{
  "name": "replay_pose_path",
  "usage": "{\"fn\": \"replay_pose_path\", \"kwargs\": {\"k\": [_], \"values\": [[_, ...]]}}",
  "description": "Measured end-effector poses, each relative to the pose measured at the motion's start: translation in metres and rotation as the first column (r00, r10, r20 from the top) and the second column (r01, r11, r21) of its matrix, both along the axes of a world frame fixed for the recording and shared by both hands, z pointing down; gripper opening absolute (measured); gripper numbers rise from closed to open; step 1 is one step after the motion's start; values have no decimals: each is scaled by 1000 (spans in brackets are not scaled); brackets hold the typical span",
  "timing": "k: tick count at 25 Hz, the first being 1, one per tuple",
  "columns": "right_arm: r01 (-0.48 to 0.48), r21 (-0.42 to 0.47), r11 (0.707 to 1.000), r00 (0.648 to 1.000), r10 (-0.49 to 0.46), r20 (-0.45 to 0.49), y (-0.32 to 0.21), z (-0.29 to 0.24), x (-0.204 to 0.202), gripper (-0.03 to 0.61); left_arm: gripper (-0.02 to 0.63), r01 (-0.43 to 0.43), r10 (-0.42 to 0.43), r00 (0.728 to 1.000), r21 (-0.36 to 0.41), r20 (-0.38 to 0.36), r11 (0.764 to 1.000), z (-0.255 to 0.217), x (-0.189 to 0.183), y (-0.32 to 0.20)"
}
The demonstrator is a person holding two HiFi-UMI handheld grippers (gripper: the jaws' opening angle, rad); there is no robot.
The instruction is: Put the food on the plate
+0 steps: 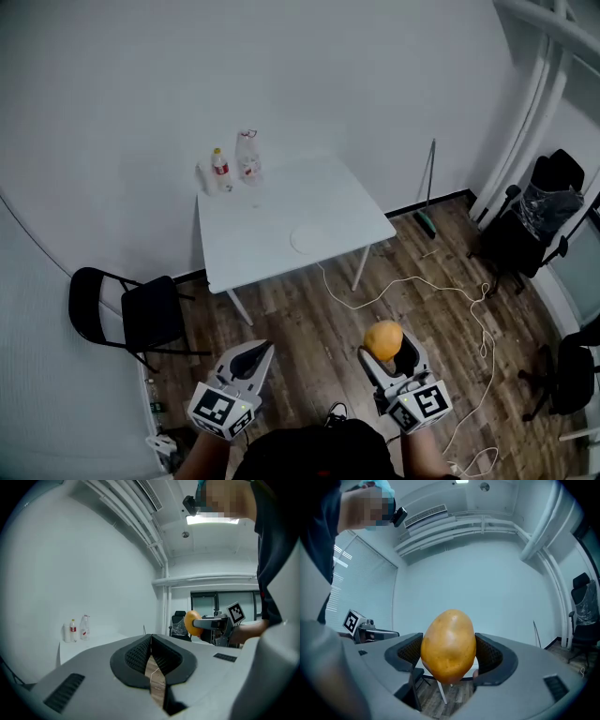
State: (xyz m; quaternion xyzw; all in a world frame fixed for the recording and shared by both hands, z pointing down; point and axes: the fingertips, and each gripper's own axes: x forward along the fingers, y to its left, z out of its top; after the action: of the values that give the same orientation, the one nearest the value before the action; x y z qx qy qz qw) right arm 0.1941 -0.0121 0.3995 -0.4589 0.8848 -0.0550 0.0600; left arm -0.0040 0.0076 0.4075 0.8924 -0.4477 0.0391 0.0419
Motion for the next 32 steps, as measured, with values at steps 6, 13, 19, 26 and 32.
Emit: {"fn": "replay_pose_path", "kwargs": {"k": [6,13,19,26,32], "values": [[73,-2,997,995,-73,69,-61,16,36,360,23,83,-83,997,-21,8,996,3,37,-42],[135,-53,990,989,-131,70,-110,47,43,360,23,141,-139,989,-34,44,989,-1,53,-84],[156,-78,985,985,-149,89,-150,60,39,360,23,131,-130,991,-37,40,991,8,48,-134],[115,-107,988,993,-115,8,-235,58,8,360,23,122,-121,992,-66,20,990,25,10,-230],[99,-98,990,995,-101,-15,-317,43,-55,360,23,76,-77,997,-76,-4,994,35,-43,-311]]}}
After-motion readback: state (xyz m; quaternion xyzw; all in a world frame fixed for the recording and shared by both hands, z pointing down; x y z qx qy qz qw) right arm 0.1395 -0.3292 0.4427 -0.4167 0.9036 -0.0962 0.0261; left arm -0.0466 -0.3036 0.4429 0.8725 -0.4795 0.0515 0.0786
